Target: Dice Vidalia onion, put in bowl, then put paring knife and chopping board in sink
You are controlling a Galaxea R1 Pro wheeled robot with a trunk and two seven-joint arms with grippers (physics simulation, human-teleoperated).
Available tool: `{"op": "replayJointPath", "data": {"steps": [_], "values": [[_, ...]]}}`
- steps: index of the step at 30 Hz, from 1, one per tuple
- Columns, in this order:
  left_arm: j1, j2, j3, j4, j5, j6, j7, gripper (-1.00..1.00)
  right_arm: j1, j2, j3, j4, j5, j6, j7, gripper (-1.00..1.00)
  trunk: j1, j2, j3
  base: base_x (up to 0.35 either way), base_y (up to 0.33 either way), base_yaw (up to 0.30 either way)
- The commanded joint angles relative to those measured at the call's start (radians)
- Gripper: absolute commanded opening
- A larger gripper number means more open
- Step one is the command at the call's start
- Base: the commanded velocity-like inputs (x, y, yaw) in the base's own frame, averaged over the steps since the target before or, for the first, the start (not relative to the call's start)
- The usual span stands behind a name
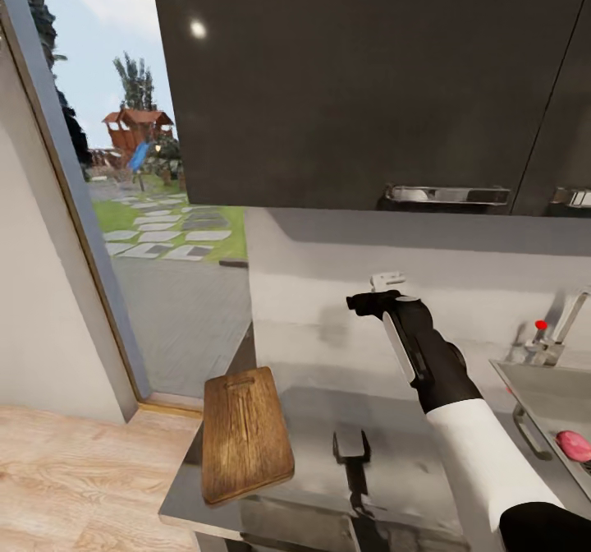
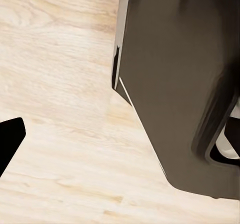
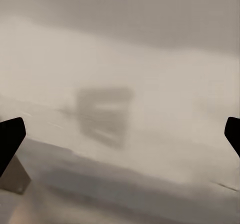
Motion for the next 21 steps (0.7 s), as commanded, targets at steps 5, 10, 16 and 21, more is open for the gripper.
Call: {"op": "replayJointPath", "data": {"steps": [5,10,16,21], "values": [[0.001,0.0,0.007,-0.005,0.001,0.009,-0.001,1.0,-0.001,0.0,0.001,-0.001,0.0,0.005,-0.003,1.0,-0.019,0.034,0.014,0.01,0.0,0.015],[0.001,-0.001,0.007,-0.005,0.001,0.009,-0.001,1.0,-0.001,0.0,0.001,-0.001,0.0,0.005,-0.003,1.0,-0.038,0.069,0.03,0.003,0.0,0.004],[0.001,-0.001,0.007,-0.005,0.001,0.008,-0.001,1.0,-0.001,0.0,0.0,-0.001,0.0,0.006,-0.003,1.0,-0.061,0.111,0.049,0.0,0.0,0.0],[0.001,-0.001,0.007,-0.005,0.001,0.008,-0.001,1.0,-0.001,0.0,0.0,-0.001,0.0,0.005,-0.003,1.0,-0.08,0.146,0.064,0.0,0.0,0.0]]}}
